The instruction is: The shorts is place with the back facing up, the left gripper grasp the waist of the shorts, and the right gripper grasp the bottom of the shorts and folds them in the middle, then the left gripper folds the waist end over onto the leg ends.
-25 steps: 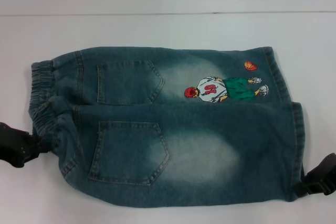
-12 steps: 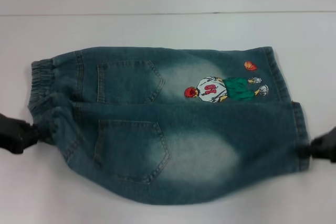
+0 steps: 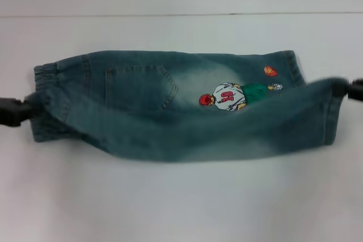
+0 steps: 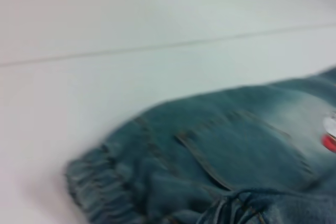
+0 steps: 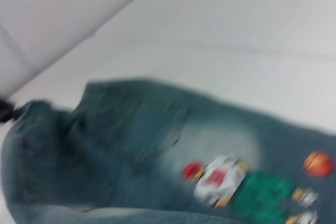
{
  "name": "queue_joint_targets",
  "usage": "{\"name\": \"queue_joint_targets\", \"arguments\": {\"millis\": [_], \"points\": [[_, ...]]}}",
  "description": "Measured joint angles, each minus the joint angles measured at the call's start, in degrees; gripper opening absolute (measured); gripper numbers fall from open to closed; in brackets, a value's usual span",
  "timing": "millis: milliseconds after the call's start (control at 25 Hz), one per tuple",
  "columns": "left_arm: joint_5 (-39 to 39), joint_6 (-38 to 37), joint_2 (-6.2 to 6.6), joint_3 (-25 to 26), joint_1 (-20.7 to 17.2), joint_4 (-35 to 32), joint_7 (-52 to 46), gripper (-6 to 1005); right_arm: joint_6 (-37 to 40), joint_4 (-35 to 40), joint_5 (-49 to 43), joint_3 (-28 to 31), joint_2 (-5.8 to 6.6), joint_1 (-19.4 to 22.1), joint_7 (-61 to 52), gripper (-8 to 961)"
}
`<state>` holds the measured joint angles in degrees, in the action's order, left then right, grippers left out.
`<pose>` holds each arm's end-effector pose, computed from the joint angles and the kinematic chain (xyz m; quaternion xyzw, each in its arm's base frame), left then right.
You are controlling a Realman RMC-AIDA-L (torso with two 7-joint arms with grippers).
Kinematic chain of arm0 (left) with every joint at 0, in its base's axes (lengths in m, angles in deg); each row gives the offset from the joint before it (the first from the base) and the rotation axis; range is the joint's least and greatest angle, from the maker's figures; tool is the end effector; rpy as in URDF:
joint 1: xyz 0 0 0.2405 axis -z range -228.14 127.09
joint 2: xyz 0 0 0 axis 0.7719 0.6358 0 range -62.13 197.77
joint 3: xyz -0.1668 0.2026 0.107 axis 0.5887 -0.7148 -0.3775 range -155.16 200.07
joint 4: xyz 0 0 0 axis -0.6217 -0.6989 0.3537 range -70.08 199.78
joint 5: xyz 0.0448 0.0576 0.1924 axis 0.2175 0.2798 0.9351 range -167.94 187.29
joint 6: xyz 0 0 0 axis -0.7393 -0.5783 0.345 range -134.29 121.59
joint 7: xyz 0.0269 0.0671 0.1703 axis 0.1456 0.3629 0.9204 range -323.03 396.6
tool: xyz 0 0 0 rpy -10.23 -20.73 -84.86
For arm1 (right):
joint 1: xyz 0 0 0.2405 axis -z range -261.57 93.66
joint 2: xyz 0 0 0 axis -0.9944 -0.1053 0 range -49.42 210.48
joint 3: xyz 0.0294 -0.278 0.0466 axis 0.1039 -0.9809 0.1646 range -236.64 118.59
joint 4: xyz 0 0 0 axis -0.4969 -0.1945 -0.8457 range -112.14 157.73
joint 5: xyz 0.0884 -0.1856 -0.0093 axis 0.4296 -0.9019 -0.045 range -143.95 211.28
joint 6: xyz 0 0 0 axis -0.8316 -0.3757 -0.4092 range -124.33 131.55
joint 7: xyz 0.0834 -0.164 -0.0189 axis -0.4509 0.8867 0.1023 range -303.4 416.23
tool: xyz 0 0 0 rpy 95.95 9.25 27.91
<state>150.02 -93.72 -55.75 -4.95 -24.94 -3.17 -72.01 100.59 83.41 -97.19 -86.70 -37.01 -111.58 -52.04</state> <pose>-0.3355 0.3511 0.0289 -0.8637 -0.4110 -0.0770 0.2814 0.3070 0.3522 0.0414 -0.8874 0.3882 0.1516 0.1970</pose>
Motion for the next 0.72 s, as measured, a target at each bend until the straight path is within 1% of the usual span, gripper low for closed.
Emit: {"name": "queue_joint_targets", "arguments": {"millis": [160, 240, 440, 600, 720], "points": [[-0.1, 4.2, -0.16, 0.1, 0.5, 0.3, -1.8, 101, -7.0, -1.0, 2.7, 0.2, -1.39, 0.0, 0.9, 13], [-0.3, 6.3, -0.36, -0.2, 0.7, 0.5, -2.0, 109, -11.8, -2.3, 2.7, -0.6, -1.78, -0.5, 1.0, 13], [-1.9, 11.9, -0.3, -0.5, 1.6, 3.5, -2.8, 129, -21.1, -6.7, 2.8, -3.1, -1.92, -1.8, 1.3, 15], [-2.0, 16.0, -0.35, -2.9, 2.4, 5.0, -2.8, 144, -27.1, -9.6, 3.1, -5.0, -1.98, -3.1, 2.1, 17], [-2.1, 19.0, -0.4, -5.2, 3.2, 6.4, -2.9, 156, -29.7, -11.4, 3.5, -5.9, -1.99, -4.1, 2.5, 18]]}}
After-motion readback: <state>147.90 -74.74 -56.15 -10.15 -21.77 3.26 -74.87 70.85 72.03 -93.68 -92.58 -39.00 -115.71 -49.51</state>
